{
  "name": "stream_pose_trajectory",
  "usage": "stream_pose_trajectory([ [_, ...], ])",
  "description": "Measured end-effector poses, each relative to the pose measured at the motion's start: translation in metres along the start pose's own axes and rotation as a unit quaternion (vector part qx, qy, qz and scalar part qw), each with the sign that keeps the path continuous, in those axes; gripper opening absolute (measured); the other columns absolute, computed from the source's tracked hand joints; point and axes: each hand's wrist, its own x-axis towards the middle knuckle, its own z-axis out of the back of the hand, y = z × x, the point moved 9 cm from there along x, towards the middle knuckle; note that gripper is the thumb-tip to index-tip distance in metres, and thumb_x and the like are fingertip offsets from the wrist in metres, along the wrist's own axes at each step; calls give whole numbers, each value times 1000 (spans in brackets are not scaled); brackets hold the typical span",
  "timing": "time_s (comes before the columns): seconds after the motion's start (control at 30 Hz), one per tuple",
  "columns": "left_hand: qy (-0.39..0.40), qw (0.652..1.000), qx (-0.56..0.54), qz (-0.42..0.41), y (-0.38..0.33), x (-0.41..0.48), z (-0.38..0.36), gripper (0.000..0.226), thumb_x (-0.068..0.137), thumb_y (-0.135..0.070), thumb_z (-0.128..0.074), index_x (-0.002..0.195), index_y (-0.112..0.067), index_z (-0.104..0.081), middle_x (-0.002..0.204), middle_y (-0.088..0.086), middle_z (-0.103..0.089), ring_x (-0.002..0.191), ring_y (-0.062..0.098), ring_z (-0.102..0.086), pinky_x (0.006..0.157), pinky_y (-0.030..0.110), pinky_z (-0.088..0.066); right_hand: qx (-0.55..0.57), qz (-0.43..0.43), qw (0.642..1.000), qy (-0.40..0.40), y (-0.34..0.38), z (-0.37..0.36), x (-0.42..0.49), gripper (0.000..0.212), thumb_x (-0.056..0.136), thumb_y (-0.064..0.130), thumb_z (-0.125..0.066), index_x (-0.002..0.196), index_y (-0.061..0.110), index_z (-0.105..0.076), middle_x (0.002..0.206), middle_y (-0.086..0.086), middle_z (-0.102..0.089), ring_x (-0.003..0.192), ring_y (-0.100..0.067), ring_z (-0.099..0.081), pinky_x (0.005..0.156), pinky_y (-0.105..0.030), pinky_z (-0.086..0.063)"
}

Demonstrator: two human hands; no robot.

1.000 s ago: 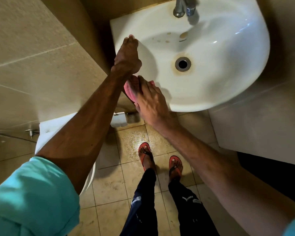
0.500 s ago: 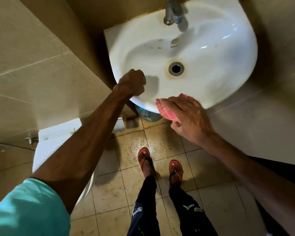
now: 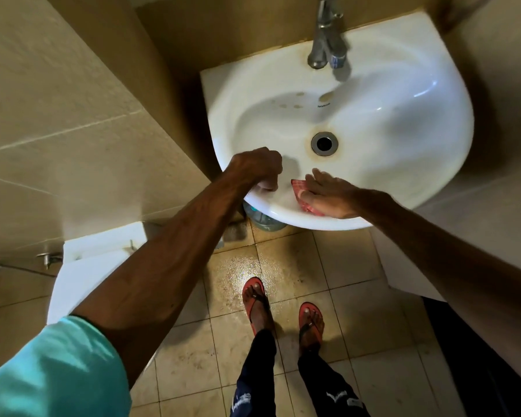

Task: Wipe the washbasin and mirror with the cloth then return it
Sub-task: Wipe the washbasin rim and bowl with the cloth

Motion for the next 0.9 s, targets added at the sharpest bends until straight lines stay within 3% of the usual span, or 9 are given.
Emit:
stream_pose_trajectory([
  [0.13, 13, 1000, -2, 1, -5, 4, 4, 60, 83, -30, -73, 139, -21, -54, 133, 1, -60, 118, 24, -59, 96, 40, -53, 19, -44, 998, -45, -22, -2, 34, 72, 111, 50, -21, 164, 10, 6, 171, -19, 15, 160, -35, 9, 129, -49, -2],
  [0.3, -9, 1000, 0, -6, -15, 8, 11, 57, 85, -34, -74, 138, -22, -56, 130, 2, -63, 110, 22, -60, 76, 33, -43, 28, -58, 988, -138, -30, 11, 44, 74, 109, 53, -26, 163, 7, -8, 171, -23, -7, 159, -39, -13, 126, -52, -15],
  [0.43, -27, 999, -5, -15, -20, 8, 15, 55, 84, -34, -75, 136, -22, -59, 128, 1, -64, 115, 23, -61, 73, 32, -43, 77, -49, 986, -137, -34, 6, 28, 65, 108, 52, -33, 162, 21, -14, 169, -15, -15, 156, -37, -14, 122, -54, -16],
  [0.57, -17, 1000, -5, -21, -21, 9, 15, 46, 82, -34, -76, 125, -20, -66, 120, 1, -67, 98, 23, -62, 65, 31, -44, 54, -44, 992, -105, -29, 3, 4, 63, 108, 51, -30, 162, 22, -15, 160, -12, -31, 148, -34, -24, 119, -51, -27],
  [0.73, -22, 999, -9, -29, -20, 14, 16, 57, 82, -33, -75, 135, -20, -60, 131, 0, -63, 116, 23, -62, 74, 31, -46, 69, -49, 995, -62, -8, 5, -18, 61, 111, 49, -29, 165, 26, -10, 170, -9, -20, 157, -31, -14, 125, -45, -15],
  [0.9, -23, 999, -13, -35, -23, 13, 18, 48, 85, -32, -75, 130, -21, -64, 124, -1, -67, 113, 21, -63, 73, 30, -42, 44, -64, 990, -118, -32, 7, 23, 69, 107, 53, -31, 163, 19, -11, 169, -14, -18, 156, -37, -14, 124, -54, -18],
])
